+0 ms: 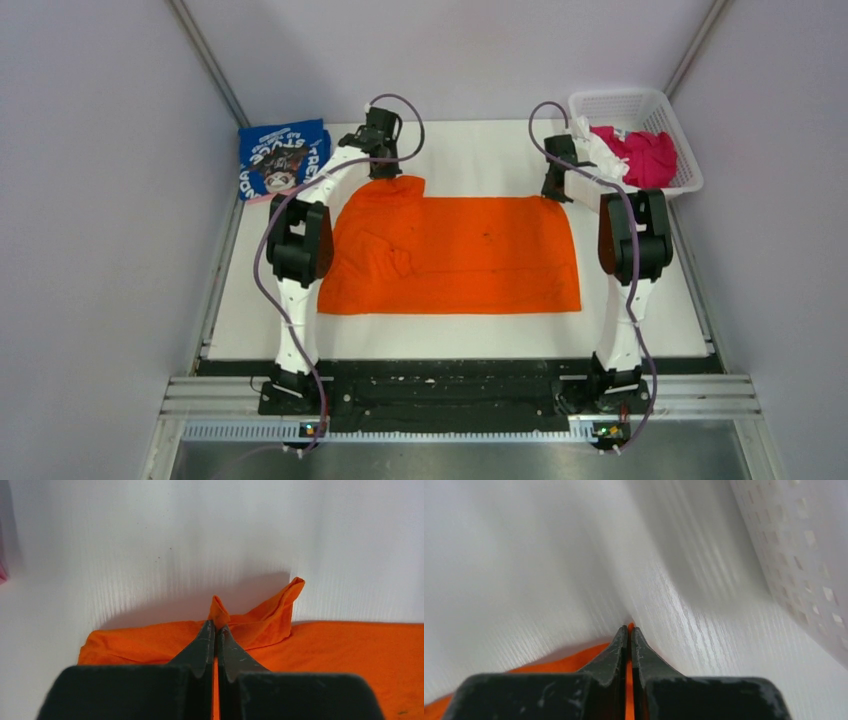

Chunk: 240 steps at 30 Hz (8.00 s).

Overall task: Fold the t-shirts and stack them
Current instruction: Grab the side of the flattened tshirt furthest away from the robot with both arms, then fold the other side of the tshirt into a rectangle, then rotate the tshirt 85 degrees, then grab the bottom of the folded rectangular tshirt with both arms, then fold the folded rectangular tshirt in 1/3 of the way, then grab one side of the 2/3 rectangular tshirt with both arms

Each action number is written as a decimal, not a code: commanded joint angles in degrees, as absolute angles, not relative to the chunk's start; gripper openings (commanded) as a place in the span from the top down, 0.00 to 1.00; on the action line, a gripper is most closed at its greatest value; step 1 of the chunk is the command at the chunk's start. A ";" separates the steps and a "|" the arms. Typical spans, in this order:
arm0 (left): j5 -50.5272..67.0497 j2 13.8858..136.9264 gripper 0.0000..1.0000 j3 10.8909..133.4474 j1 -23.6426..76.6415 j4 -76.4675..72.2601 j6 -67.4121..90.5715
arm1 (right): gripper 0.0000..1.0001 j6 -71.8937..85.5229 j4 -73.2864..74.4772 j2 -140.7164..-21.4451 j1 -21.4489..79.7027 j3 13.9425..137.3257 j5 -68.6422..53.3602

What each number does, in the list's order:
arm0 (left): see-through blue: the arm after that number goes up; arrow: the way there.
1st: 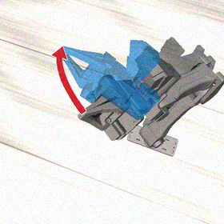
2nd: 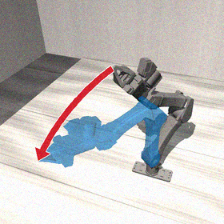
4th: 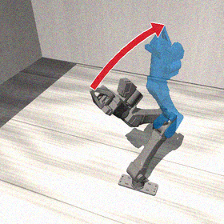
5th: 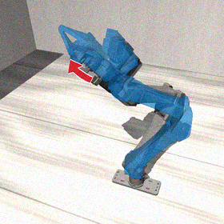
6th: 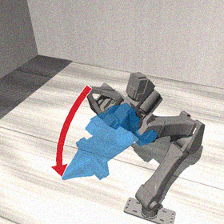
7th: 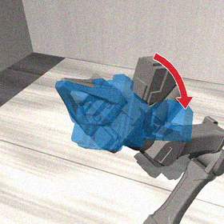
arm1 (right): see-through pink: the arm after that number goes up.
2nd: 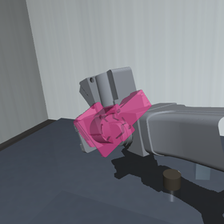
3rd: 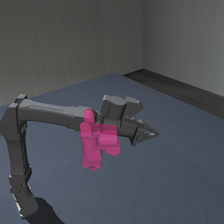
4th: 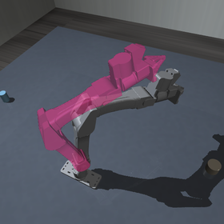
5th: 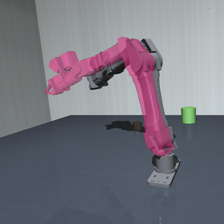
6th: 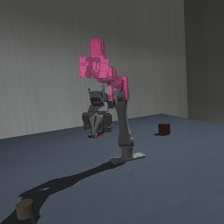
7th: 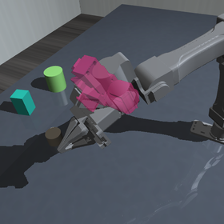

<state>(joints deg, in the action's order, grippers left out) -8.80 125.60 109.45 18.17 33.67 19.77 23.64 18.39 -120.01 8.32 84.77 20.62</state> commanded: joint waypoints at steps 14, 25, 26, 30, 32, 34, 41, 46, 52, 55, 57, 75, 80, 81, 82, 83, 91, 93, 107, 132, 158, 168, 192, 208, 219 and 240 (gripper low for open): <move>-12.74 99.52 1.00 81.08 20.66 19.91 19.02 | 1.00 19.42 16.54 -96.79 13.52 68.40 21.75; -18.77 84.34 1.00 64.27 25.05 20.95 24.96 | 1.00 18.54 19.17 -86.11 13.78 60.79 22.43; -18.85 82.78 1.00 62.55 25.19 21.08 26.15 | 1.00 18.35 19.17 -85.46 13.77 60.20 22.29; -18.59 76.70 1.00 55.98 26.55 21.34 30.65 | 1.00 17.94 19.42 -84.11 13.79 58.63 21.14; -19.23 73.92 1.00 53.01 27.67 21.63 33.22 | 1.00 17.86 19.40 -84.19 13.71 57.93 21.19; -19.72 71.59 1.00 50.05 28.24 21.88 35.60 | 1.00 17.91 19.07 -84.20 13.79 57.40 21.40; -18.38 66.85 0.96 40.79 31.20 22.47 44.45 | 1.00 19.87 20.04 -84.68 13.72 55.97 24.17; -17.67 63.84 0.62 36.08 32.82 28.94 50.67 | 0.49 22.82 21.69 -83.91 13.72 54.32 28.11; -15.89 54.67 0.07 37.10 33.16 37.43 51.52 | 0.01 25.08 25.66 -81.19 13.75 56.34 36.63; -16.82 51.34 0.01 38.41 33.13 33.28 49.40 | 0.01 23.17 22.17 -79.04 13.73 55.69 27.93; -16.60 51.79 0.01 39.04 33.03 27.52 47.50 | 0.01 21.95 17.50 -78.76 13.76 54.10 14.41; -5.47 115.06 0.01 78.01 19.41 23.91 51.58 | 0.01 20.17 19.45 -89.94 20.42 48.76 -5.77; 3.14 137.62 0.01 110.68 19.29 27.76 47.82 | 0.01 15.27 25.13 -84.11 24.94 43.62 -16.47; 5.52 143.88 0.08 118.28 19.28 28.42 48.31 | 0.01 14.62 26.14 -83.14 26.20 43.11 -19.88; 8.22 148.40 0.15 125.18 19.30 28.70 49.68 | 0.01 14.33 27.26 -82.24 27.51 43.02 -22.45; 11.50 151.73 0.06 130.77 19.32 27.64 51.82 | 0.01 13.56 28.67 -81.61 29.05 43.10 -25.36; 15.65 156.61 0.01 137.07 24.19 3.61 61.34 | 0.01 7.24 32.56 -83.28 36.64 49.38 -28.37; 14.85 156.40 0.01 137.19 24.21 1.14 61.78 | 0.01 7.65 32.23 -82.00 36.65 50.75 -28.59; 15.23 115.33 0.01 110.41 28.65 19.74 38.25 | 0.01 27.75 33.44 -63.76 18.34 43.47 -13.09; 6.87 97.03 0.52 56.97 59.35 26.56 53.62 | 0.40 33.61 35.11 -57.34 17.62 30.04 -7.65; 8.71 88.68 1.00 53.35 58.26 29.22 55.75 | 1.00 30.58 26.50 -58.31 22.81 30.11 -20.49; 15.71 89.76 1.00 60.31 41.97 25.79 48.05 | 1.00 30.27 18.79 -71.46 22.72 45.32 -18.66; 25.16 116.56 1.00 88.73 18.32 24.11 39.24 | 1.00 29.07 11.70 -108.96 17.42 79.48 -12.11; 21.91 109.83 0.01 89.08 16.28 24.99 38.21 | 0.01 25.98 13.43 -105.09 15.12 81.51 -12.44; 18.05 97.11 0.12 61.81 22.85 20.43 46.25 | 0.08 26.11 13.31 -94.07 15.11 55.51 -13.81; 13.61 107.04 0.75 63.54 28.34 17.76 47.50 | 0.74 31.57 5.51 -96.13 15.12 47.87 -14.13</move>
<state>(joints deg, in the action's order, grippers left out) 16.71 105.56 62.37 27.31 17.58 48.31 30.92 5.61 -96.73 15.20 50.02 -12.78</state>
